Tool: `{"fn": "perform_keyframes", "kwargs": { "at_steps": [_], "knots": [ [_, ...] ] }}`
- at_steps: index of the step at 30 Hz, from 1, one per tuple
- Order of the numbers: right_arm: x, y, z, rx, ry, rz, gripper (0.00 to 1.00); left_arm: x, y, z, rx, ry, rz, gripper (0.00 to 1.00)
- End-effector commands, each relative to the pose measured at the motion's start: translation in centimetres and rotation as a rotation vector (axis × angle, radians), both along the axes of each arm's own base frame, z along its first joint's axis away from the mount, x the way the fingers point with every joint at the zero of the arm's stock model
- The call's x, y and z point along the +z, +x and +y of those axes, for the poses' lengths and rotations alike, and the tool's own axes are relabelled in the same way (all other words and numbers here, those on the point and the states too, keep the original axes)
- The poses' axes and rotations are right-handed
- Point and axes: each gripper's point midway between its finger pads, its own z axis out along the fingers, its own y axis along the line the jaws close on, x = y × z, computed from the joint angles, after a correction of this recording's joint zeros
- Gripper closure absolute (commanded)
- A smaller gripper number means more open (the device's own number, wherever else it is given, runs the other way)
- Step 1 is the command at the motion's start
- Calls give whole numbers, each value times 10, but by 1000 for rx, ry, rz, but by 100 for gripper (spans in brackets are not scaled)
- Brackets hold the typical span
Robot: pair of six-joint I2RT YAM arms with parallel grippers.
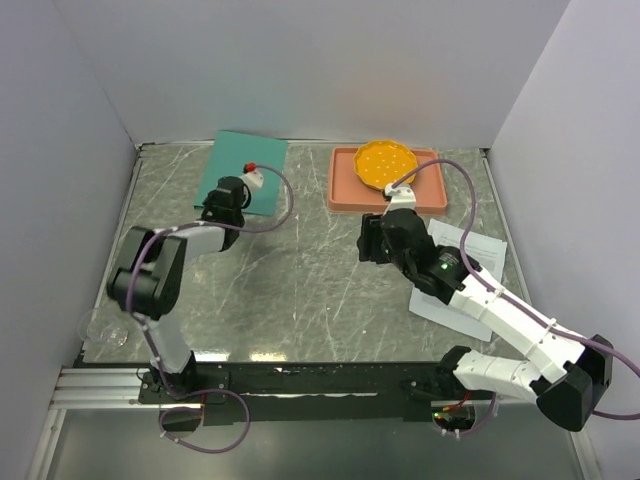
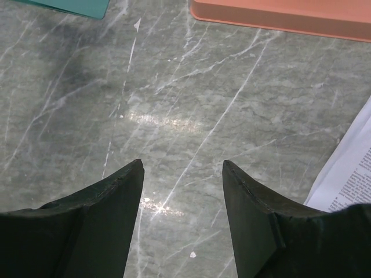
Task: Put the files into the folder
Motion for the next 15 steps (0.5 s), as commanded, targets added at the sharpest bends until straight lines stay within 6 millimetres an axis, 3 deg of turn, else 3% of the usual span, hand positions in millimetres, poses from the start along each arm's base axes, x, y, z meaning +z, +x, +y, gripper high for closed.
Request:
{"fn": "perform_keyframes", "kwargs": {
  "at_steps": [1, 3, 5, 6, 7, 8, 9, 10, 11, 13, 14, 15],
  "knots": [
    [-2, 8, 12, 4, 33, -16, 36, 54, -18, -18, -23, -264, -33, 99],
    [-11, 11, 18, 10, 29, 8, 36, 58, -27, -18, -33, -281, -27, 99],
    [-11, 13, 23, 18, 37, 13, 37, 39, -30, -10, -32, -196, 9, 76],
    [-14, 14, 25, 20, 30, 23, 37, 42, -24, -4, -22, -170, -37, 62],
    [-12, 15, 25, 15, 33, 23, 30, 30, -24, 2, -10, -132, -22, 28],
    [-12, 15, 25, 15, 33, 23, 26, 16, -20, 12, 11, -67, 1, 19],
    [-10, 14, 25, 17, 39, 16, 22, 16, -13, 22, 27, -49, -28, 11],
    [-11, 14, 23, 15, 35, 10, 18, 11, -10, 29, 24, 2, -18, 4],
    [-10, 14, 22, 13, 38, 2, 18, -3, -7, 34, 23, 31, 5, 3],
    [-10, 13, 20, 13, 38, -9, 17, 0, 2, 46, 26, 101, -23, 1],
    [-9, 13, 19, 14, 36, -13, 17, -12, 4, 49, 20, 135, -4, 1],
    [-12, 13, 19, 11, 30, -8, 17, -11, 7, 53, 21, 164, -20, 1]
  ]
}}
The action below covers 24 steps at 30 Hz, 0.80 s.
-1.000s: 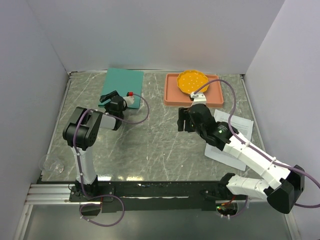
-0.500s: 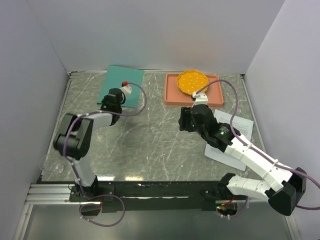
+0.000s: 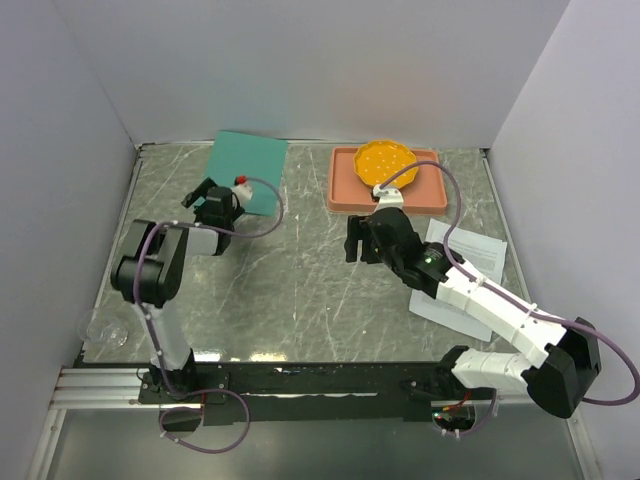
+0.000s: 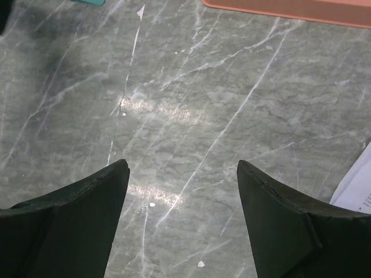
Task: Put the files into the folder
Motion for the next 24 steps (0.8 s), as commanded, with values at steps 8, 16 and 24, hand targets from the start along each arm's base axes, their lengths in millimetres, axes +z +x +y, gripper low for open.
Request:
{"fn": "perform_keyframes", "kwargs": {
  "at_steps": [8, 16, 24],
  "knots": [
    [5, 7, 9, 2, 24, -26, 18, 13, 36, 25, -31, 330, -158, 2],
    [1, 13, 14, 8, 7, -12, 20, 7, 41, 22, -46, 301, -155, 4],
    [0, 13, 12, -6, 0, -9, 22, 5, 51, 18, -50, 266, -143, 7]
  ]
}}
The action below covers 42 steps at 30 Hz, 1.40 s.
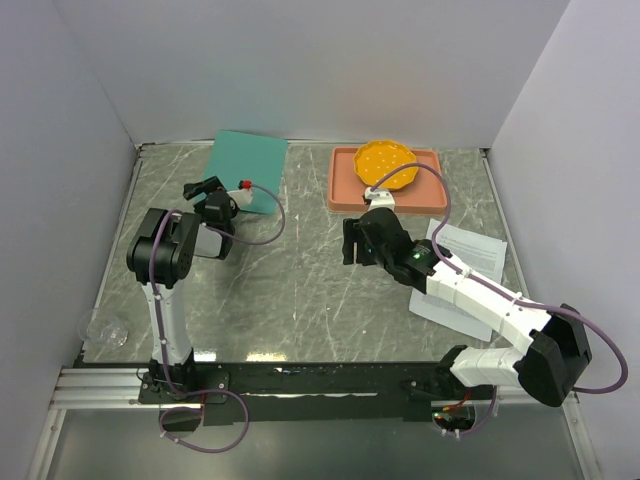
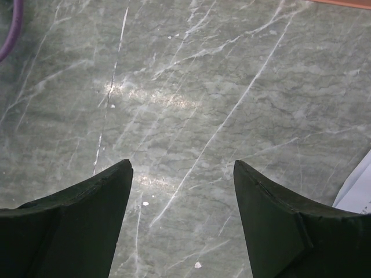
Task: Put the files into the folder
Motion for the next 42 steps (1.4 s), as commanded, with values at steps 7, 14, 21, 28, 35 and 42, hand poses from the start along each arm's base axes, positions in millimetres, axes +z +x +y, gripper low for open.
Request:
{"fn": "perform_keyframes", "kwargs": {
  "at_steps": [7, 14, 21, 28, 35, 42],
  "knots": [
    [32, 9, 3, -20, 47, -86, 24, 12, 32, -12, 15, -152, -66, 13],
    [40, 7, 0, -26, 58, -101, 30, 21, 39, -20, 54, -330, -67, 50],
    [43, 5, -2, -24, 67, -115, 42, 51, 38, -22, 41, -386, -172, 61],
    [44, 4, -4, -28, 70, -122, 51, 71, 45, -29, 39, -487, -202, 86],
    [40, 6, -1, -28, 69, -121, 54, 89, 54, -36, 59, -687, -167, 99],
    [35, 32, 34, 10, 100, -103, 32, 74, 38, -32, 133, -1001, -23, 99]
  ]
}}
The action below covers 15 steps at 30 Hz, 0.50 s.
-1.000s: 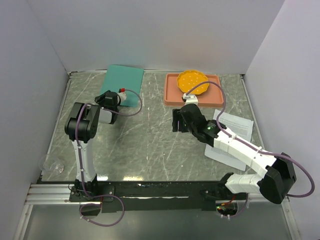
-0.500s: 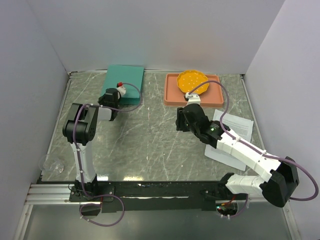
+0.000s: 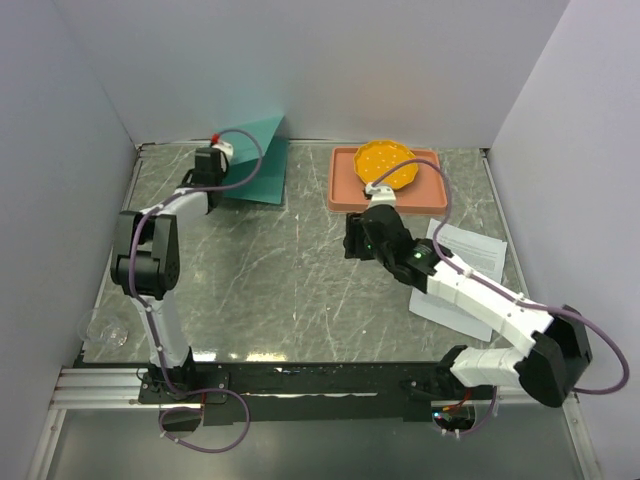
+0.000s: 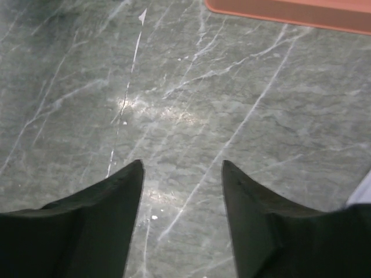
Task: Put the files into the folder
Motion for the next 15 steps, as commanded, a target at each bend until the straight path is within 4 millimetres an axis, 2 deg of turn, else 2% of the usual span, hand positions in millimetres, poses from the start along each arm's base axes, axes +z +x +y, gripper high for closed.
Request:
{"fn": "perform_keyframes", "kwargs": {
  "at_steps": [1, 2, 3, 4, 5, 6, 7, 8, 9, 10, 11, 12, 13, 14, 15],
  "knots": [
    [6, 30, 38, 29, 47, -13, 26, 44, 13, -19, -25, -348, -117, 99],
    [5, 35, 45, 42, 54, -4, 15, 38, 7, -15, -20, -373, -99, 99],
    [16, 43, 56, 53, 87, -12, 10, 41, 3, -14, -10, -402, -104, 99],
    [2, 50, 64, 61, 83, 30, 7, 37, -3, -13, -4, -418, -87, 99],
    [1, 56, 70, 67, 96, 40, 5, 28, -10, -7, 13, -433, -65, 99],
    [14, 67, 81, 71, 145, 23, 4, 26, -16, -10, 8, -460, -52, 99],
    [4, 74, 89, 90, 171, 52, 4, 29, -21, -9, 8, -471, -52, 99],
    [6, 81, 95, 99, 207, 48, 3, 19, -31, -10, 8, -480, -22, 99],
    [11, 88, 104, 107, 263, 54, 3, 26, -36, -13, -1, -491, -30, 99],
    [2, 99, 112, 108, 296, 64, 3, 24, -41, -14, -8, -495, -22, 99],
    [2, 104, 119, 134, 345, 91, 3, 18, -50, -4, 17, -501, -2, 99],
    [10, 114, 126, 128, 396, 92, 3, 22, -54, -8, 26, -549, -10, 99],
    [-5, 122, 134, 126, 406, 119, 3, 20, -59, -10, 29, -559, 2, 99],
    [0, 128, 140, 139, 438, 123, 3, 16, -67, -9, 42, -569, 23, 99],
    [-4, 133, 145, 131, 468, 145, 3, 20, -71, -8, 52, -582, 19, 99]
  ]
}}
